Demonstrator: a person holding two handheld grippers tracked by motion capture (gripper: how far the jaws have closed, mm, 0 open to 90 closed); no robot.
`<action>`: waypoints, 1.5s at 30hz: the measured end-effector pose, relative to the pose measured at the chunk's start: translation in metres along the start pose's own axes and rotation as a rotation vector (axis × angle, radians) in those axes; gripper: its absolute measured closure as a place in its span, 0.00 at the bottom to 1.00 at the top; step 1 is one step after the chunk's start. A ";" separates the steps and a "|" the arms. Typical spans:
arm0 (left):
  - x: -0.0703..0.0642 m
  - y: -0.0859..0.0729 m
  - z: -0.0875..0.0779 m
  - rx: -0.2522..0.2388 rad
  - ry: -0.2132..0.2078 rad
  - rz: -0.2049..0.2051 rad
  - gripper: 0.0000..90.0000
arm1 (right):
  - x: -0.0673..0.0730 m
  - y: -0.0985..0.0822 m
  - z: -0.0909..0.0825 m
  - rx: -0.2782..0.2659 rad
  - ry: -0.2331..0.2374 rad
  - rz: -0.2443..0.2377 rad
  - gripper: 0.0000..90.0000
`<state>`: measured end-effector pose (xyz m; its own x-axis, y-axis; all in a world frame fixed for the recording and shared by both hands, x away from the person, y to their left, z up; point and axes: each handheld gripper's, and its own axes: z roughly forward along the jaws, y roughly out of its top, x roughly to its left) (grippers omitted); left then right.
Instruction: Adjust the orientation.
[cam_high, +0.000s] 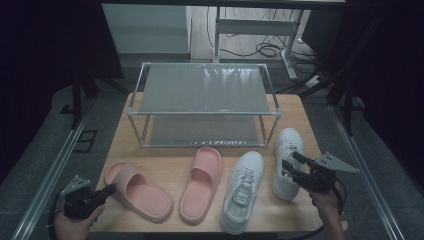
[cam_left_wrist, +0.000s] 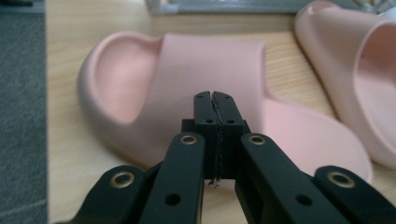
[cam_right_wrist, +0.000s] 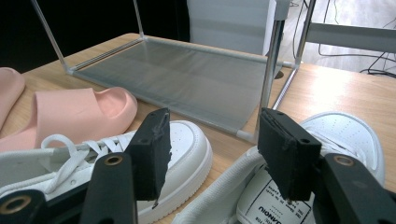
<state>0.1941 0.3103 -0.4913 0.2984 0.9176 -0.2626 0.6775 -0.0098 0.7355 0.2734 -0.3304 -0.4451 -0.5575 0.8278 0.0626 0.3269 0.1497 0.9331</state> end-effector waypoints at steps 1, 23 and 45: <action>0.001 -0.002 -0.001 0.002 0.004 -0.005 1.00 | 0.000 0.000 0.000 -0.002 -0.002 0.000 0.49; 0.017 -0.017 0.017 0.056 0.019 -0.048 1.00 | 0.002 -0.002 0.001 0.011 -0.007 -0.008 0.49; 0.027 0.000 0.035 0.060 -0.001 -0.039 1.00 | 0.002 -0.002 0.000 0.014 -0.015 -0.017 0.49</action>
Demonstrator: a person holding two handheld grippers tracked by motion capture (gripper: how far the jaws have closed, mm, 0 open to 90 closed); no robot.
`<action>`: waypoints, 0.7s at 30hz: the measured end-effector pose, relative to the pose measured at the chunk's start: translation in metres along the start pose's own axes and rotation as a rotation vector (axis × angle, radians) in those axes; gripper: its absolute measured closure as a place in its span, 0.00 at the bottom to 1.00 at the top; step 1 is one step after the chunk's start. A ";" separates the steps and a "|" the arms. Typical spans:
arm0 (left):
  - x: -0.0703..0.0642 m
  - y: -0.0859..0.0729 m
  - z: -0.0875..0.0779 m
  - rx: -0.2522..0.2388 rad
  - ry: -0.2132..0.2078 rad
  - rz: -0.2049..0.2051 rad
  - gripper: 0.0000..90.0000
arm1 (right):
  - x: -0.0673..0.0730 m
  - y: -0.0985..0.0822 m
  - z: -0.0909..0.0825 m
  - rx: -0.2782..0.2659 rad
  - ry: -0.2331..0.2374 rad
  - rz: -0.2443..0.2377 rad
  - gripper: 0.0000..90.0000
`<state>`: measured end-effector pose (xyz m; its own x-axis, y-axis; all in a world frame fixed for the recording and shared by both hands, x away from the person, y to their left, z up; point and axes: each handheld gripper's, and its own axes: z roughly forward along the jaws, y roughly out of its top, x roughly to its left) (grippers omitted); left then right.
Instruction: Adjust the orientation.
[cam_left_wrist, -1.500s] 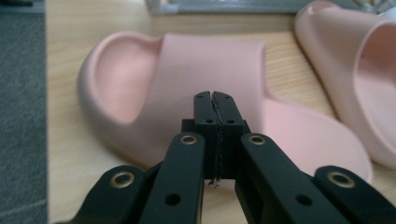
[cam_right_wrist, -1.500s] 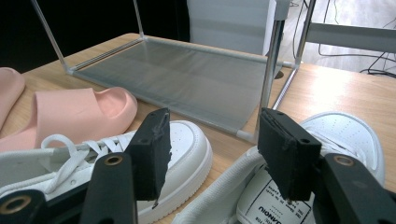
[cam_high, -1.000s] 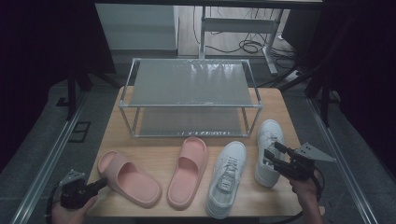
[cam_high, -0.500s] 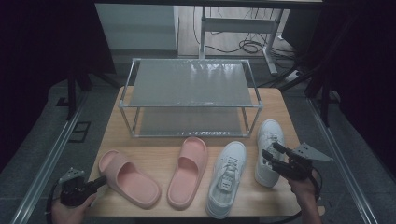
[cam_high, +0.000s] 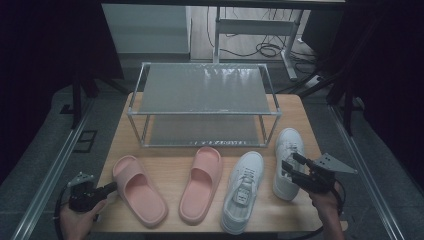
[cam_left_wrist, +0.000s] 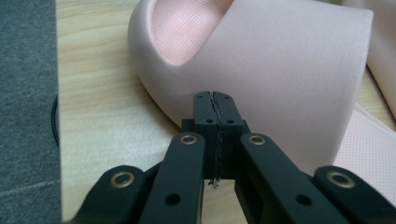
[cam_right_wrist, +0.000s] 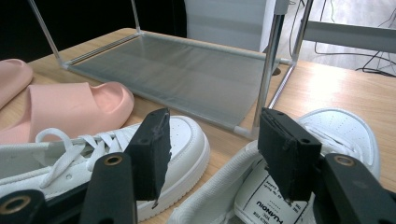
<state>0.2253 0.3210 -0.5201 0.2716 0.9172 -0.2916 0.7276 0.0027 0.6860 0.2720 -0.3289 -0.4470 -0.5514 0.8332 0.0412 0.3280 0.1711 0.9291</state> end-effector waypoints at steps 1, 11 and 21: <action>0.000 0.001 0.001 0.000 0.000 0.003 1.00 | 0.000 0.000 0.000 0.000 0.000 0.000 0.49; -0.001 0.012 0.016 -0.014 -0.020 0.014 1.00 | 0.000 -0.001 0.000 0.002 -0.002 0.000 0.49; -0.005 0.020 0.028 -0.012 -0.055 0.037 1.00 | 0.001 -0.002 0.003 0.006 -0.002 -0.006 0.50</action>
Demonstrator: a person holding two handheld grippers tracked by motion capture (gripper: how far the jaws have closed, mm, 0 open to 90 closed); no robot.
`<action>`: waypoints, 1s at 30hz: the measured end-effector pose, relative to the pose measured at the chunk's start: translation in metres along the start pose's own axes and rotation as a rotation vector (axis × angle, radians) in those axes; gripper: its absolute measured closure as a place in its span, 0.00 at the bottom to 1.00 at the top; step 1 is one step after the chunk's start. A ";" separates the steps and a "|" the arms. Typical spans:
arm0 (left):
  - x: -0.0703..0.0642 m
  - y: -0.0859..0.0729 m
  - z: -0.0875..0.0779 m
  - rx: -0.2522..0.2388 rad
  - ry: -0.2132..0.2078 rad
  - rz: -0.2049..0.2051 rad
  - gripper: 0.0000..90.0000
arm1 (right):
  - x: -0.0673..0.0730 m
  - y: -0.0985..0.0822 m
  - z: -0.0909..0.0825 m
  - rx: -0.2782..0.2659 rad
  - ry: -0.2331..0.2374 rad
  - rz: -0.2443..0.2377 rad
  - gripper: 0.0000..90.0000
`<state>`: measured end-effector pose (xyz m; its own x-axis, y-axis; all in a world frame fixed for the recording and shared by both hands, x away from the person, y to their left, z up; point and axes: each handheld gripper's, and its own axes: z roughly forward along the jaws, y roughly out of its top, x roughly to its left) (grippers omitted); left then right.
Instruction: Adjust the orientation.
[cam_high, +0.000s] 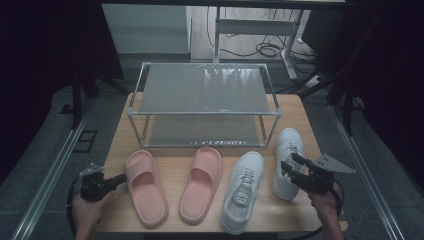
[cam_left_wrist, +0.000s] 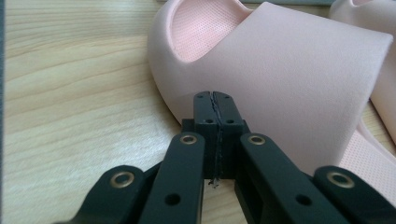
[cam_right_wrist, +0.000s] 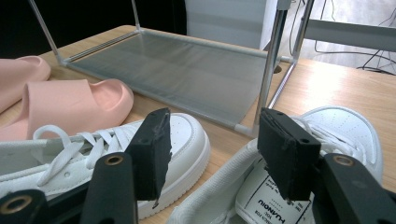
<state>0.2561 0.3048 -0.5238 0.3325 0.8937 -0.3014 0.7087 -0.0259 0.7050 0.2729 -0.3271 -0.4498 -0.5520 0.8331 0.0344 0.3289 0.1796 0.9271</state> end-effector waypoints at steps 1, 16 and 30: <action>-0.001 0.002 0.002 0.002 -0.006 0.008 1.00 | 0.000 0.000 0.000 0.001 0.000 -0.002 0.50; -0.009 0.011 0.017 0.009 -0.039 0.037 1.00 | 0.001 0.001 -0.002 -0.004 -0.002 -0.007 0.50; -0.015 0.021 0.031 0.016 -0.052 0.056 1.00 | 0.002 0.000 0.001 0.005 0.000 -0.013 0.50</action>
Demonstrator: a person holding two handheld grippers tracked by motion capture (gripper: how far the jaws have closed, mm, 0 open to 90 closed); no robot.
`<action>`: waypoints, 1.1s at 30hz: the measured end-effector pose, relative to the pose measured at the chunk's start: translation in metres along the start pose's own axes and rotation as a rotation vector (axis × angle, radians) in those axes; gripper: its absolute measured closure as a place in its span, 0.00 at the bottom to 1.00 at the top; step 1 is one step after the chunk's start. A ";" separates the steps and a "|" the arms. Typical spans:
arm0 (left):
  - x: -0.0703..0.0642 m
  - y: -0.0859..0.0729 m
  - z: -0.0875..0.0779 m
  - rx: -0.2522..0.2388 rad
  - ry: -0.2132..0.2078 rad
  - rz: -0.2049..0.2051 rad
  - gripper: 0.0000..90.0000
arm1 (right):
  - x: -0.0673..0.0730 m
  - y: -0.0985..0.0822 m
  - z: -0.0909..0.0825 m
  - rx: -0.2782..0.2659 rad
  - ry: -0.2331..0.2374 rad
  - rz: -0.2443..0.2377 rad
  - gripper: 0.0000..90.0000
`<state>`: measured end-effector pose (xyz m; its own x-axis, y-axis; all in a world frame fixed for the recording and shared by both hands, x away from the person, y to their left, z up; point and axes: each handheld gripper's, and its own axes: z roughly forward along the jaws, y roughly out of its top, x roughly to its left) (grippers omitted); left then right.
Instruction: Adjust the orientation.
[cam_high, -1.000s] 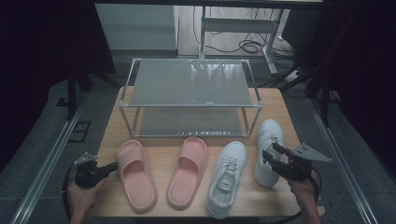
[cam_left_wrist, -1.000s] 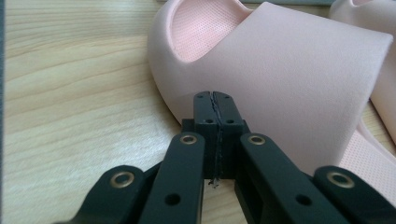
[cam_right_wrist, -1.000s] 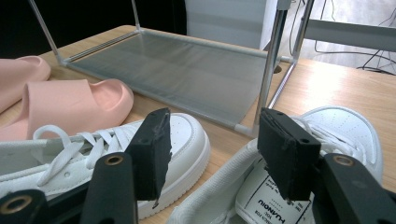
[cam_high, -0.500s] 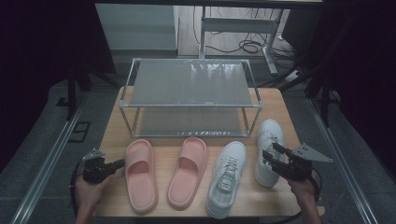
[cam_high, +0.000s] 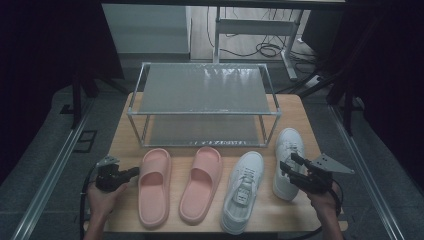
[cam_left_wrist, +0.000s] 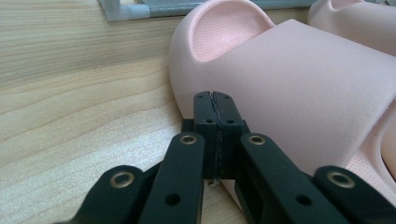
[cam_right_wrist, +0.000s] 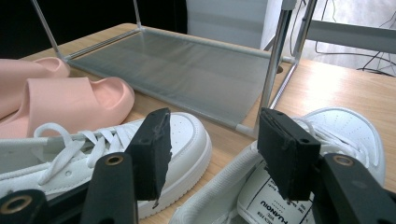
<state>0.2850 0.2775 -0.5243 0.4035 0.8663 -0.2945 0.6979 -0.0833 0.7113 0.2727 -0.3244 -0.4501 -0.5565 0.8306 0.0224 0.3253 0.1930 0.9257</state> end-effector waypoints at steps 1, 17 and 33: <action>0.000 0.000 -0.003 -0.001 0.008 -0.004 1.00 | 0.000 0.000 0.000 0.001 0.001 0.003 0.50; -0.053 -0.010 -0.053 -0.051 -0.047 0.062 1.00 | 0.002 0.003 -0.004 -0.017 0.010 0.003 0.50; -0.064 -0.022 -0.026 0.028 -0.061 0.070 1.00 | 0.003 0.002 -0.001 -0.004 0.014 -0.003 0.50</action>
<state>0.2286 0.2366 -0.5042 0.4863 0.8265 -0.2836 0.6828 -0.1569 0.7136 0.2711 -0.3224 -0.4479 -0.5678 0.8228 0.0251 0.3210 0.1933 0.9272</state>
